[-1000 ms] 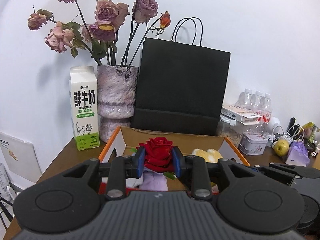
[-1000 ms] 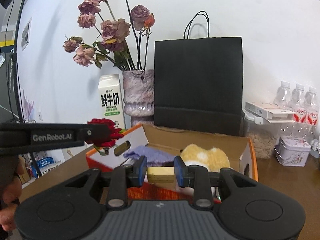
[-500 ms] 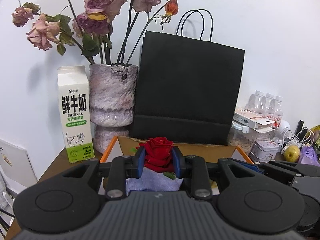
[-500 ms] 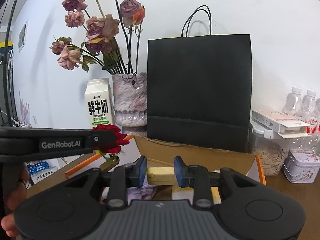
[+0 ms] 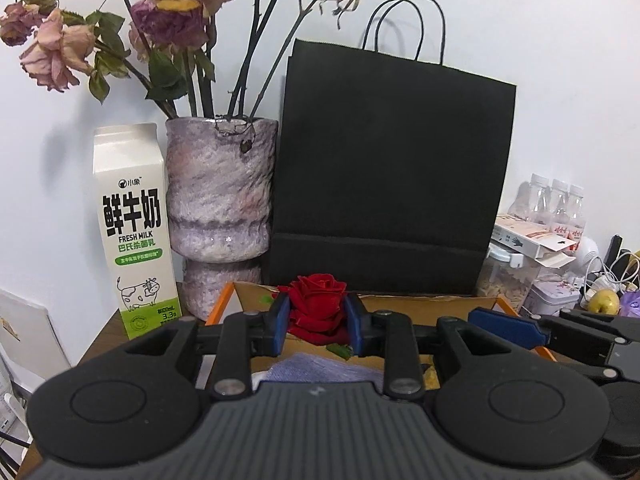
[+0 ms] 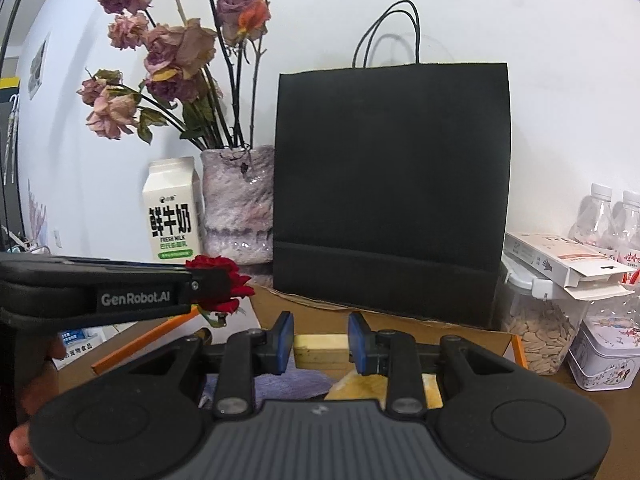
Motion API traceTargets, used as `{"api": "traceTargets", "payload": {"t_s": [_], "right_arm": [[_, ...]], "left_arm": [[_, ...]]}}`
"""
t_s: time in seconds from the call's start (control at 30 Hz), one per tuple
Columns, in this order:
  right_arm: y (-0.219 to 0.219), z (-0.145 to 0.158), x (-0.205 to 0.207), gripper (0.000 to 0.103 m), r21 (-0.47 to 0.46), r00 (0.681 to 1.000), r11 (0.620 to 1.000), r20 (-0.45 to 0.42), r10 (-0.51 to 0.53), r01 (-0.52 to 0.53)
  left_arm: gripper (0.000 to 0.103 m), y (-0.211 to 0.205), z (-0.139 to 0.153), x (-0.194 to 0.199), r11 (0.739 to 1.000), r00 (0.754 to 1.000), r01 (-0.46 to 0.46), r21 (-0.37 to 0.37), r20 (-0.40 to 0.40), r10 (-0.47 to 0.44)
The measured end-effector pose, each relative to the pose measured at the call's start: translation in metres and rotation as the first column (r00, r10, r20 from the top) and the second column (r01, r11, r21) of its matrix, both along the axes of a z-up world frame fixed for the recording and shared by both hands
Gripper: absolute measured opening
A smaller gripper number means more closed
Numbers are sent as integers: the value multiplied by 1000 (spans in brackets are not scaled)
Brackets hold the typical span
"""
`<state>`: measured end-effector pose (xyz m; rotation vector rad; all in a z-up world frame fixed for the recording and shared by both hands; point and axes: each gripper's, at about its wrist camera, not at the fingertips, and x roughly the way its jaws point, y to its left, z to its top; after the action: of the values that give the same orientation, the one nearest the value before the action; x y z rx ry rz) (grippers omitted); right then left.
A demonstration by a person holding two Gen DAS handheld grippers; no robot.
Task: Organize objects
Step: 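Open both grippers over the box to drop the rose and soap bar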
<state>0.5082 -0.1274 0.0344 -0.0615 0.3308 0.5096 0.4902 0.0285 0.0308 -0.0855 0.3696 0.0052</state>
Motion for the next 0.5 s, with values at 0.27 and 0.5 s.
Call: {"api": "traceTargets", "payload": {"t_s": [0.27,0.5], "right_arm": [[-3,-7,4,91,-22,999,999,-33,-39,38],[-7,-10,5,103,-30,996,997,-51,-79,78]], "left_arm": [[103,5,-2,-2,997,997,-76,18,28,75],[103,8,-1,-1,997,997,-77,10,9,77]]}}
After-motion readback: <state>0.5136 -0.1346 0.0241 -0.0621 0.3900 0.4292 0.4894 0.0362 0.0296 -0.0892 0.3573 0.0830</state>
